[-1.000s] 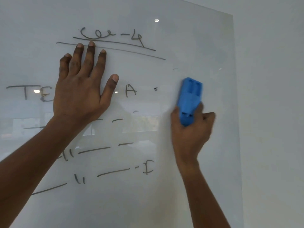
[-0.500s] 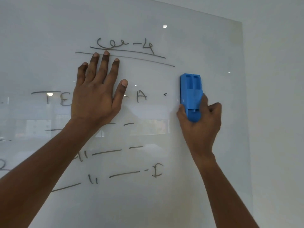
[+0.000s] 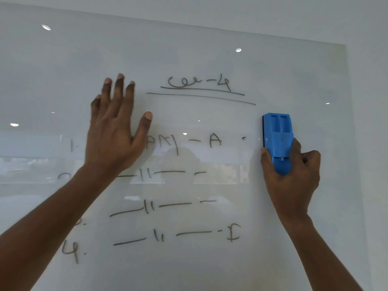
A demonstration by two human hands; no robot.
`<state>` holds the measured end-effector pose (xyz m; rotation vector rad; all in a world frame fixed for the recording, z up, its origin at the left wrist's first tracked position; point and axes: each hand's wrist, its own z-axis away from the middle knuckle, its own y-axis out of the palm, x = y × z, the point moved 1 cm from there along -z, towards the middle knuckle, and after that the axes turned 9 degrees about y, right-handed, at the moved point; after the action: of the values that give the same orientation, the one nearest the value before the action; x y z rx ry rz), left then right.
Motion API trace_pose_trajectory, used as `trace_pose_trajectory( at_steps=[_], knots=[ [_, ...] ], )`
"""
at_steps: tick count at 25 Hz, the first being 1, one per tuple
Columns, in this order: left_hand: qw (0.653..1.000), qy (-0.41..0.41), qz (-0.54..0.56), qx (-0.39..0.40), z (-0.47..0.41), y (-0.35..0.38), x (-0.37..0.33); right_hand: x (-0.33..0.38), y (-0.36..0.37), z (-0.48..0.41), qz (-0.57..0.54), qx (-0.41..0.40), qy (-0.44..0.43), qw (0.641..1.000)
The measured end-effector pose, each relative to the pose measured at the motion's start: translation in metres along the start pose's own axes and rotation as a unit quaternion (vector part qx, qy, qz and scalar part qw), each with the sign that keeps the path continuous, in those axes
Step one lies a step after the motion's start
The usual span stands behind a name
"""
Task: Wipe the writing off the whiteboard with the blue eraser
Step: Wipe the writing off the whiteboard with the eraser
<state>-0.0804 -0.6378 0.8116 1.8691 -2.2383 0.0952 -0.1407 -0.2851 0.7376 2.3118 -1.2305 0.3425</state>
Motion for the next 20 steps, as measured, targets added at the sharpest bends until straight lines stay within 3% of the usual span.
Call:
trace_pose_trajectory(
  at_steps=[7, 14, 17, 20],
  knots=[
    [0.998, -0.039, -0.038, 0.027, 0.028, -0.013, 0.067, 0.002, 0.005, -0.003, -0.013, -0.003, -0.012, 1.0],
    [0.998, -0.033, -0.043, 0.032, 0.036, 0.001, 0.074, 0.049, 0.027, 0.007, -0.049, -0.049, 0.095, 0.993],
    [0.998, -0.028, -0.038, 0.029, 0.037, 0.002, 0.076, 0.103, 0.046, 0.042, -0.044, 0.025, -0.052, 0.997],
    [0.999, -0.029, -0.017, 0.039, 0.038, 0.003, 0.079, 0.121, 0.05, 0.061, -0.01, 0.089, -0.212, 0.973]
  ],
)
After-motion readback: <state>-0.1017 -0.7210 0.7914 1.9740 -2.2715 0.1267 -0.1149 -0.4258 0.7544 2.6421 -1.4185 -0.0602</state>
